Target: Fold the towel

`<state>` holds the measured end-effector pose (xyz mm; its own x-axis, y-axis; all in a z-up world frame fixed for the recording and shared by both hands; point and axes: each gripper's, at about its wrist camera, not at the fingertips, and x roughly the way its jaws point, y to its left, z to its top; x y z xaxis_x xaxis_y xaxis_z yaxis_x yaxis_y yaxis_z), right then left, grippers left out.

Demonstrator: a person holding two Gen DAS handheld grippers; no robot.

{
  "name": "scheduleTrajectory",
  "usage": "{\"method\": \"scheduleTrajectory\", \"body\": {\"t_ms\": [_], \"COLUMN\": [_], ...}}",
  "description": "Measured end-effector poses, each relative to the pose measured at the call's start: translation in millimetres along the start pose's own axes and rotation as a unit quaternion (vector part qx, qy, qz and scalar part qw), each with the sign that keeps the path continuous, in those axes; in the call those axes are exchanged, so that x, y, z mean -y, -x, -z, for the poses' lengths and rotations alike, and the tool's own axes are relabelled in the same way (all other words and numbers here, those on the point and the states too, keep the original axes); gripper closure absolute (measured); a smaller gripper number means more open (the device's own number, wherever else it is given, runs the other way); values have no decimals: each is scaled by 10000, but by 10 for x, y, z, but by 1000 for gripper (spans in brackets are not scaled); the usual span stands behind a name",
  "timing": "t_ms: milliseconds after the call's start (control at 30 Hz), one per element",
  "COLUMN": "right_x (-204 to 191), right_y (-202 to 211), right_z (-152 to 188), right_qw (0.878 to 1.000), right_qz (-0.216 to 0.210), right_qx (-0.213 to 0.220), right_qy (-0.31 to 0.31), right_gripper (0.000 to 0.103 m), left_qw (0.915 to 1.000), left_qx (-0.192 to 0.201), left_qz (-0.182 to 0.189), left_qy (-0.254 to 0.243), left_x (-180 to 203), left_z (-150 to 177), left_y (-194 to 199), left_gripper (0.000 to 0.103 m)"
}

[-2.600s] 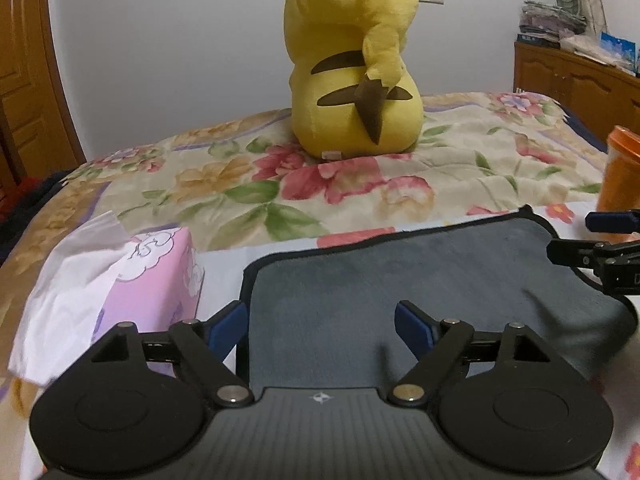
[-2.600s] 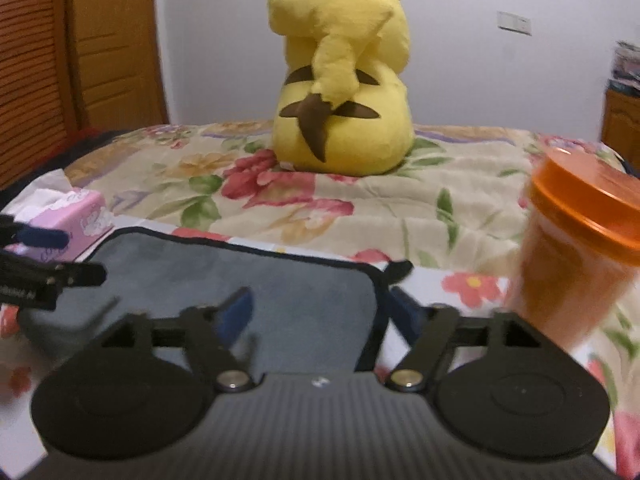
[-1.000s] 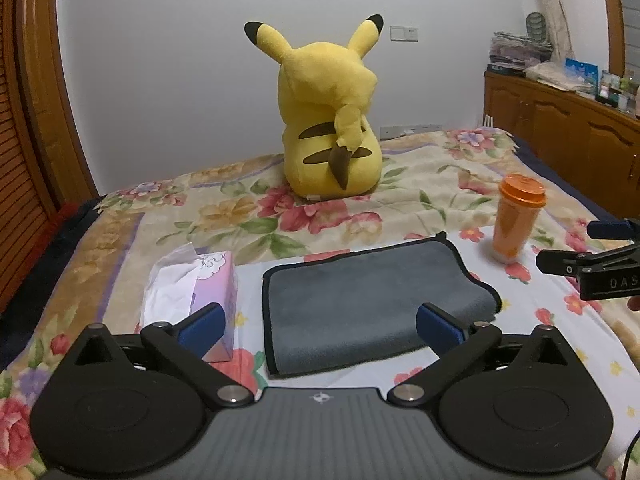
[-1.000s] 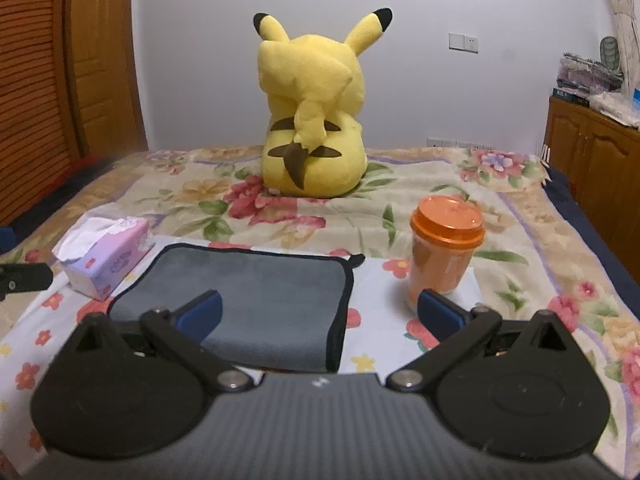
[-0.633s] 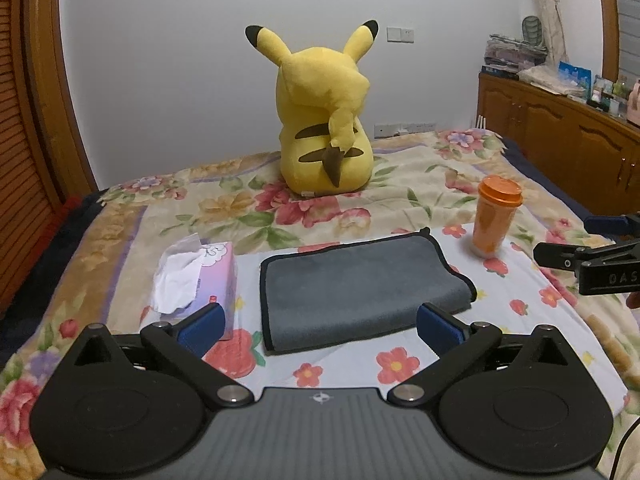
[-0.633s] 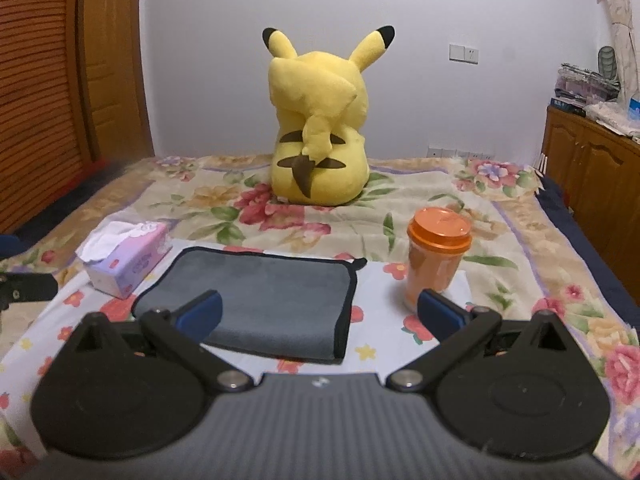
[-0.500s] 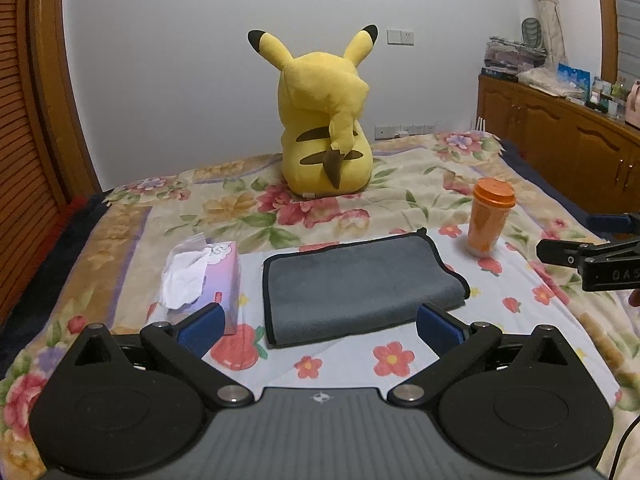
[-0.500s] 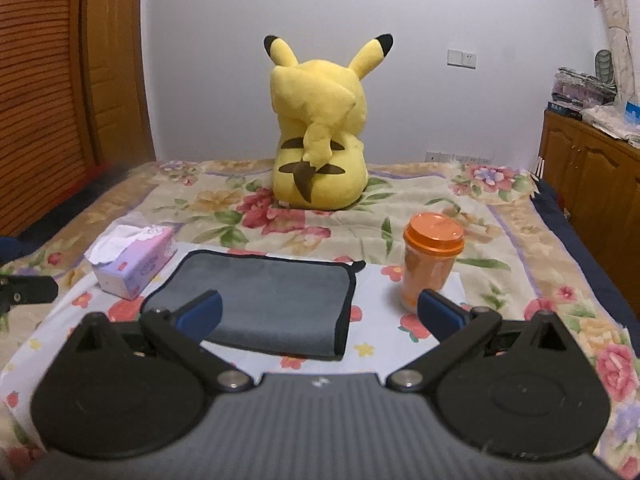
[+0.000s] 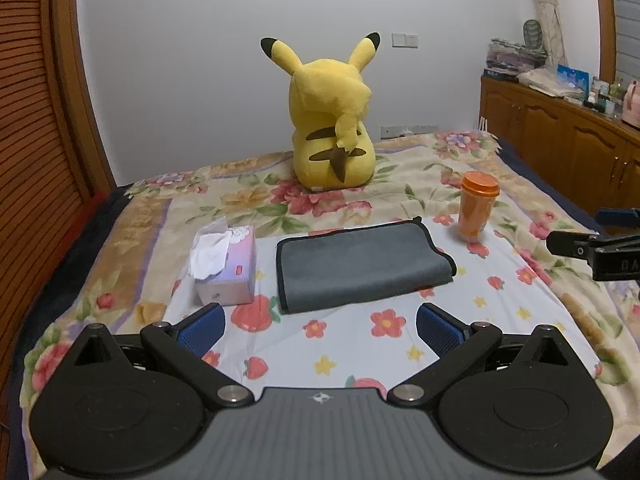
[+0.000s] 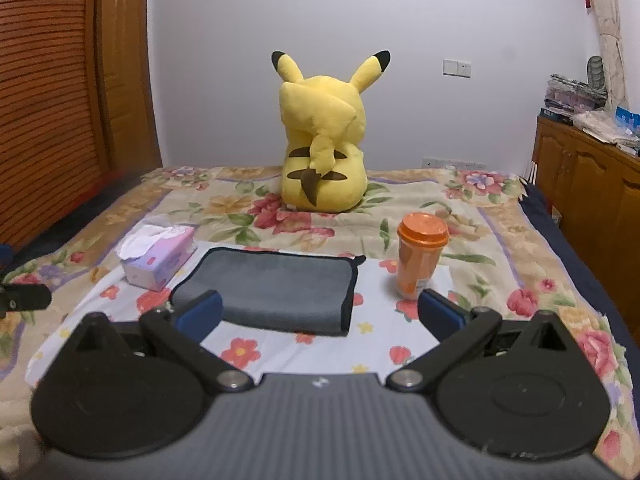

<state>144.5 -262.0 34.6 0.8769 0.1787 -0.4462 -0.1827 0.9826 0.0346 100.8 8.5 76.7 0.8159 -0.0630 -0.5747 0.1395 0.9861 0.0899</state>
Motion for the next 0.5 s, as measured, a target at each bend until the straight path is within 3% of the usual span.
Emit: {"method": "scheduleTrajectory", "body": {"t_ms": [500], "right_x": [-157], "right_y": [289], "right_z": [421], "right_qw": [9997], "right_qz": [-128], "right_qx": [-180], "right_qy": [-118], "right_gripper": [0], "left_qw": [9998], "left_qx": [-120], "left_qz": [-4], "left_qy": [153], "left_x": [128], "left_z": [502], "left_y": [238], "left_gripper": [0]}}
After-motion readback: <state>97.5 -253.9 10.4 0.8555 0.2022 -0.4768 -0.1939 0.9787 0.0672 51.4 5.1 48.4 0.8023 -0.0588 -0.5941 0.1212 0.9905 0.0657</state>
